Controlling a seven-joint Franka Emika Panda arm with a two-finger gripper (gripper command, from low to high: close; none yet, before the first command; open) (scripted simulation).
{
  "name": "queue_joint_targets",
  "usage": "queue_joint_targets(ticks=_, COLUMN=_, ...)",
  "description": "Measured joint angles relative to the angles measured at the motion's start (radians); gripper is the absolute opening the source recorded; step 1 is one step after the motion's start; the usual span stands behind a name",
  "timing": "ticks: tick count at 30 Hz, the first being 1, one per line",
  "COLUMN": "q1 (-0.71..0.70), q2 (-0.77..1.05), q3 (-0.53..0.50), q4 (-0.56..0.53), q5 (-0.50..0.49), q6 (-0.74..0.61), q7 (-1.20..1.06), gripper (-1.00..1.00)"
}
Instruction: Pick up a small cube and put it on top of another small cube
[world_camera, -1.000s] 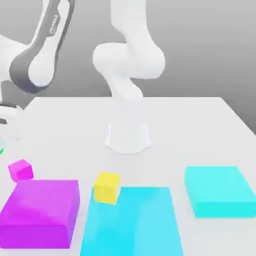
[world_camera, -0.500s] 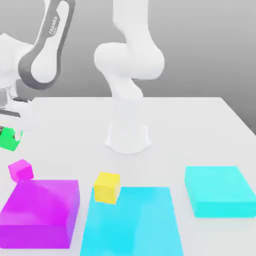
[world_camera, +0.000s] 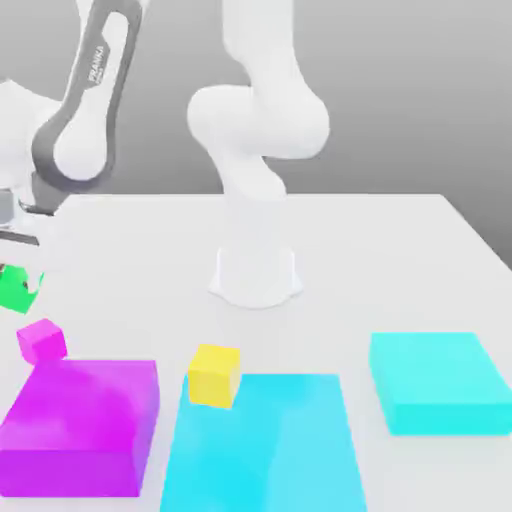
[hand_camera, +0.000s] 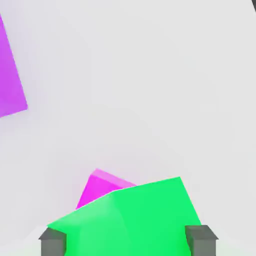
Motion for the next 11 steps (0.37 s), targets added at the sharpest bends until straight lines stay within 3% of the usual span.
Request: queue_joint_targets(ticks=11, q1=-0.009, q2=0.121, q3=0.048, q4=0.001, q5=0.158, q6=0.057, q7=-0.114, gripper=-1.00)
